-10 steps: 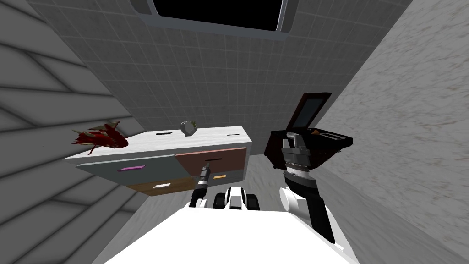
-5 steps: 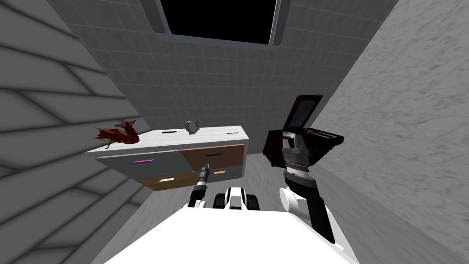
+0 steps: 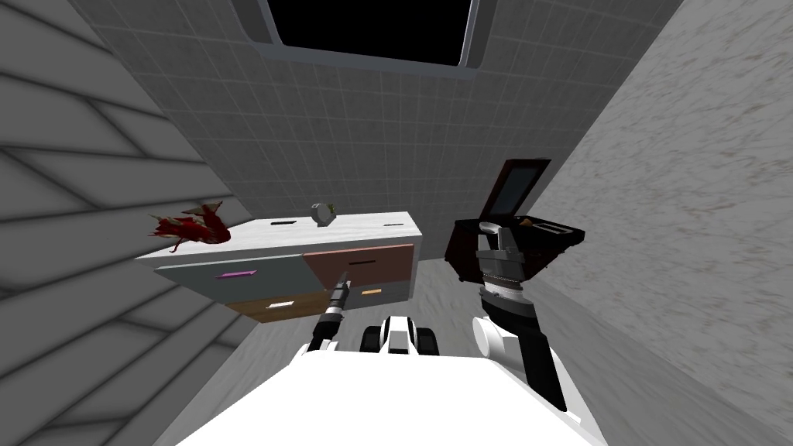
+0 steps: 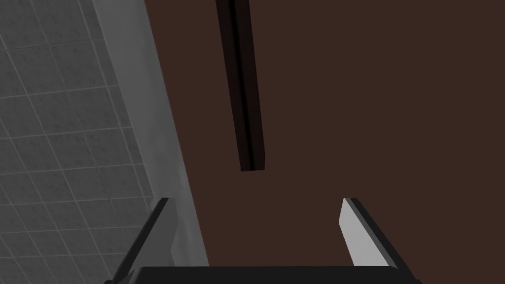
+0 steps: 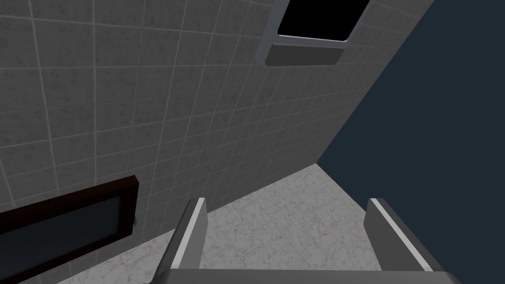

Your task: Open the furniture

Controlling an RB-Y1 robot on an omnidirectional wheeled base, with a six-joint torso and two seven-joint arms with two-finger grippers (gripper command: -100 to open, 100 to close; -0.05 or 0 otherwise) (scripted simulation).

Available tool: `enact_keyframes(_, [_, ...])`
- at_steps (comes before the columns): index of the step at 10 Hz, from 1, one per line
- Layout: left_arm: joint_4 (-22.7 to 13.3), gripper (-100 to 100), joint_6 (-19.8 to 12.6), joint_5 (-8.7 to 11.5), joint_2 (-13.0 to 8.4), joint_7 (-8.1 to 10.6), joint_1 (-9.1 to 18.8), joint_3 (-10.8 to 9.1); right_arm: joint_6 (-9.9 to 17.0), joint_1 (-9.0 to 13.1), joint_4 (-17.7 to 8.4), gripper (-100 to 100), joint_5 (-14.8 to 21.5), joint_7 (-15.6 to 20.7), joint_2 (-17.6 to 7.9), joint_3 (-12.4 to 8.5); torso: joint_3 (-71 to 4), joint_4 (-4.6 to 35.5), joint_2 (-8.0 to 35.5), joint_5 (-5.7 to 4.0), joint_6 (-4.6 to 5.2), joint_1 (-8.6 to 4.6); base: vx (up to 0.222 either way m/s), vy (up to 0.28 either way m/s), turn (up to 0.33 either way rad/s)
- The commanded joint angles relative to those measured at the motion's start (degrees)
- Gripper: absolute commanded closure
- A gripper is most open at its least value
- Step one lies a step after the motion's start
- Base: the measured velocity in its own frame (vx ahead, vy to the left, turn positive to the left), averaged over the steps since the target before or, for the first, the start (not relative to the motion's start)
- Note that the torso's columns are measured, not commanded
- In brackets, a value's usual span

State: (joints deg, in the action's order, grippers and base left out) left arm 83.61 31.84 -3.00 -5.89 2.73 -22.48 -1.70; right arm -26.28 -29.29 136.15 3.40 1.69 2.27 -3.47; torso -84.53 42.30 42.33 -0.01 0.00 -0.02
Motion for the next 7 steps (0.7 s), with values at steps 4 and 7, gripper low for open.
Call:
enact_keyframes(4, [2.31,-100,-3.27,0.28,-0.23,0.26,0.35,-0.37,0.0,-0.02,0.0,0,0.0,0.0,-0.01,-0.01,-0.21,-0.1,-0.33,0.03,0.0,0.12,0.11,0.038,-0.012])
enact_keyframes(7, [2.76,-100,-3.44,0.3,2.88,0.29,0.32,-0.41,0.0,0.0,0.0,0,0.0,0.0,0.0,0.0,0.12,0.05,0.21,-0.03,0.0,-0.11,0.05,0.004,-0.001])
